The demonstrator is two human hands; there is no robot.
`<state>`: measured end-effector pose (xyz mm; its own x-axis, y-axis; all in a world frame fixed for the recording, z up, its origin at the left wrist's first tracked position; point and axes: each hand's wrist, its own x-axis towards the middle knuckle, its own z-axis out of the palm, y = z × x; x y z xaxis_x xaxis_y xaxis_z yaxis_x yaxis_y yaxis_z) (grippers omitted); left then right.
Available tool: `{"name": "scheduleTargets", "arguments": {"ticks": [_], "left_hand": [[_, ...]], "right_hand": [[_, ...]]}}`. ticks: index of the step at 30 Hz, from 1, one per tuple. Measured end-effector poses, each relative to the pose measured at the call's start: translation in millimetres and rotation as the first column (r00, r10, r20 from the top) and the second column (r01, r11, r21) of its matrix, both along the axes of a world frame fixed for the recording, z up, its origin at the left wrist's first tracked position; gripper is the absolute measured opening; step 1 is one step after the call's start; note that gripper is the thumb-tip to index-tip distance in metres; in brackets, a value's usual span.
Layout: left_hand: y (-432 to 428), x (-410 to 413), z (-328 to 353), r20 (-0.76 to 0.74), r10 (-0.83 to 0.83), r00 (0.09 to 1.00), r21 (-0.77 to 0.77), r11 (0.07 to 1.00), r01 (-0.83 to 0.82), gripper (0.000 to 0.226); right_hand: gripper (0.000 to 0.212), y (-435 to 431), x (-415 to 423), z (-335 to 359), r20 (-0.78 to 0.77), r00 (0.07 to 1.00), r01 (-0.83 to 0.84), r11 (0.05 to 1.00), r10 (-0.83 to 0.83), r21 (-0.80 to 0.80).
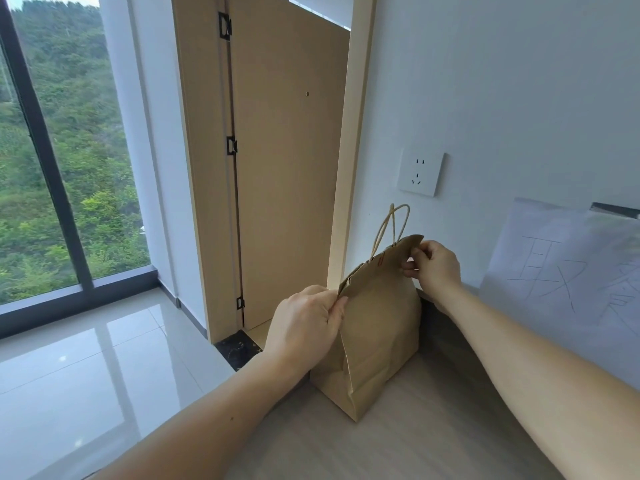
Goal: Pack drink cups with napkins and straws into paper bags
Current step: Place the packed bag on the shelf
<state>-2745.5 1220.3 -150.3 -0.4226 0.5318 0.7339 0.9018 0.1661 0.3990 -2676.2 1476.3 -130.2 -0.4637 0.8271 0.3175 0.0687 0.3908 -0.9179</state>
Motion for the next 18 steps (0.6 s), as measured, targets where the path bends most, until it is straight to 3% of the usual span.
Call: {"name": "scheduleTargets", "arguments": {"ticks": [10,15,16,18], "left_hand": [[5,-4,1,0.171,0.040,0.984,-0.099,0.995,-0.023,0.049],[5,4,12,0.212,0.130,0.969,-0.209,0.974,-0.085,0.024],[4,5,15,0.184,0.136,0.973,-0.217,0.972,-0.095,0.031],[4,7,20,0.072,0.143,0.987,-0.187,0.974,-0.128,0.067]], "right_hand": [[0.013,-9,4,4,0.022,0.998,0.065,0.998,-0.065,-0.011],[0.046,-26,25,10,0.190,0.980,0.060,0.998,-0.060,0.008],[0.051,-31,32,11,0.261,0.964,0.045,0.998,-0.055,0.045],[0.061,-42,51,15,0.412,0.911,-0.015,0.994,-0.031,0.109]]}}
